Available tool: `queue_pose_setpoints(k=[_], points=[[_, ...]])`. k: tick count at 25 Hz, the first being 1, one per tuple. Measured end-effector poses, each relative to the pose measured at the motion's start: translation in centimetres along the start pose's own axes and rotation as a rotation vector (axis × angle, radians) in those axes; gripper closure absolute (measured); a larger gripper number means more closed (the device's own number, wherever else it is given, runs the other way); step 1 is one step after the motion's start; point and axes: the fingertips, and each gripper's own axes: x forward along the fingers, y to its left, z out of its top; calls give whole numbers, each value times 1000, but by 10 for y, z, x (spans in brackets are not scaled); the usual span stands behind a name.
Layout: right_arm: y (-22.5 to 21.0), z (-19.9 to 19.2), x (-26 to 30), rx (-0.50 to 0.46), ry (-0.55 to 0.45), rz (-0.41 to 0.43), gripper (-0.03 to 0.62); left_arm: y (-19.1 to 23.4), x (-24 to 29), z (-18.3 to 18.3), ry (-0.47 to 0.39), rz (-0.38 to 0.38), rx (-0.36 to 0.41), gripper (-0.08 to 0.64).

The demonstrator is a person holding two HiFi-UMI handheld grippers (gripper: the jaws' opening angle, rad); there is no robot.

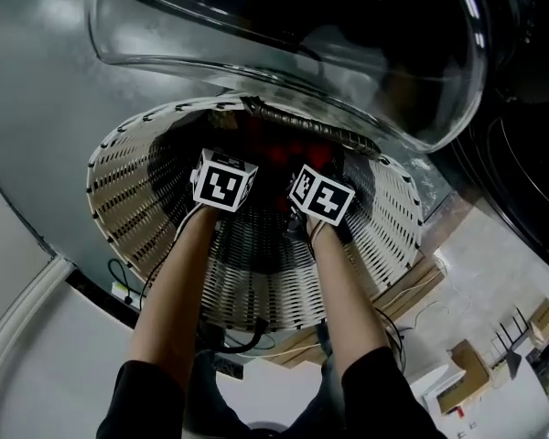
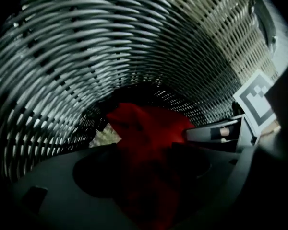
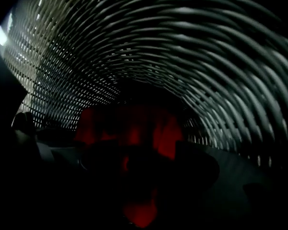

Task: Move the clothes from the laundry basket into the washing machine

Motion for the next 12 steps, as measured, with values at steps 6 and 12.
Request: queue_pose_setpoints(k=[6,12], points=[[3,-3,23,-29,10,0,232,9,18,-6,1,20,35,217],[10,-9,39,-52,14,31,285,8,22,-11,39,7,64,283]])
